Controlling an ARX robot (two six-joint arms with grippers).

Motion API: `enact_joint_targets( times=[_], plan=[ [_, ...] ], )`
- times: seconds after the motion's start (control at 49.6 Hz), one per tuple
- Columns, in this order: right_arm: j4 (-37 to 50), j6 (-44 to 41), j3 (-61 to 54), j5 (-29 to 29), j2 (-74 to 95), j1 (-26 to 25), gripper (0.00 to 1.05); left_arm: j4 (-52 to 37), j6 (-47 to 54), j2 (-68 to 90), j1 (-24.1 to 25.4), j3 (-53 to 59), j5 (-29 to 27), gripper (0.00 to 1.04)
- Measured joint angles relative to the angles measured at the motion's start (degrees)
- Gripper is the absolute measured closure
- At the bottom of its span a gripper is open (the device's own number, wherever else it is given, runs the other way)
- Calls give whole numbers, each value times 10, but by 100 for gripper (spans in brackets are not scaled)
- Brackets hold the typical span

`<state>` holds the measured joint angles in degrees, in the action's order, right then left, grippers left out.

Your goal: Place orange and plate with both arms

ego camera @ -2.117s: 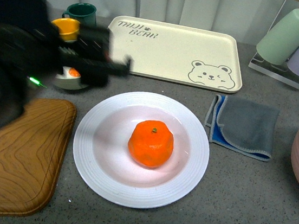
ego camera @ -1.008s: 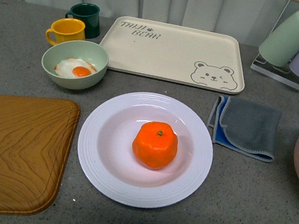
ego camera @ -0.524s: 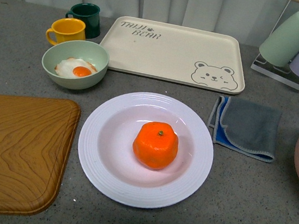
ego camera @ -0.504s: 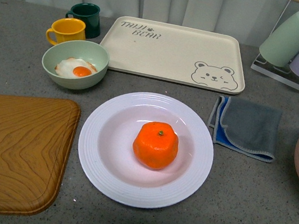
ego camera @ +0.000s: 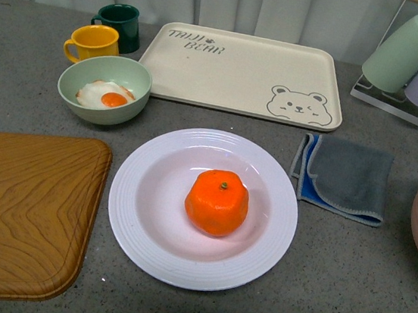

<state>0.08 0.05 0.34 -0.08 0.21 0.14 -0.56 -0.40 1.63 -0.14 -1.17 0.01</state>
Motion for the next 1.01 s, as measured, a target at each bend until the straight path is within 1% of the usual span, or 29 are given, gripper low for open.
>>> enact_joint_targets(
  times=[0.141,0.222,0.262,0.323,0.363,0.464,0.484,0.544,0.585,0.625,0.665,0.706,0.766,0.827,0.907,1.008],
  plan=[
    [0,0,0,0,0,0,9,4,0,-13,0,0,0,101],
    [0,0,0,0,0,0,9,4,0,-13,0,0,0,83],
    [0,0,0,0,0,0,9,4,0,-14,0,0,0,72],
    [0,0,0,0,0,0,9,4,0,-14,0,0,0,59],
    [0,0,0,0,0,0,9,4,0,-14,0,0,0,48],
    [0,0,0,0,0,0,9,4,0,-14,0,0,0,30],
    [0,0,0,0,0,0,9,4,0,-14,0,0,0,29],
    [0,0,0,0,0,0,9,4,0,-14,0,0,0,18],
    [0,-1,0,2,0,0,9,4,0,-14,0,0,0,12],
    [-15,-35,4,35,8,10,9,4,0,-14,0,0,0,6],
    [-23,-66,9,54,24,21,9,4,1,-14,0,0,0,5],
    [-19,-103,15,60,55,35,9,4,1,-14,0,0,0,7],
    [-2,-122,25,54,106,56,9,4,1,-14,0,0,0,7],
    [21,-119,41,43,170,77,9,4,1,-14,0,0,0,7],
    [71,-79,67,16,287,106,9,4,1,-14,0,0,0,7],
    [133,10,111,-42,469,133,9,4,1,-14,0,0,0,7]
  ],
)
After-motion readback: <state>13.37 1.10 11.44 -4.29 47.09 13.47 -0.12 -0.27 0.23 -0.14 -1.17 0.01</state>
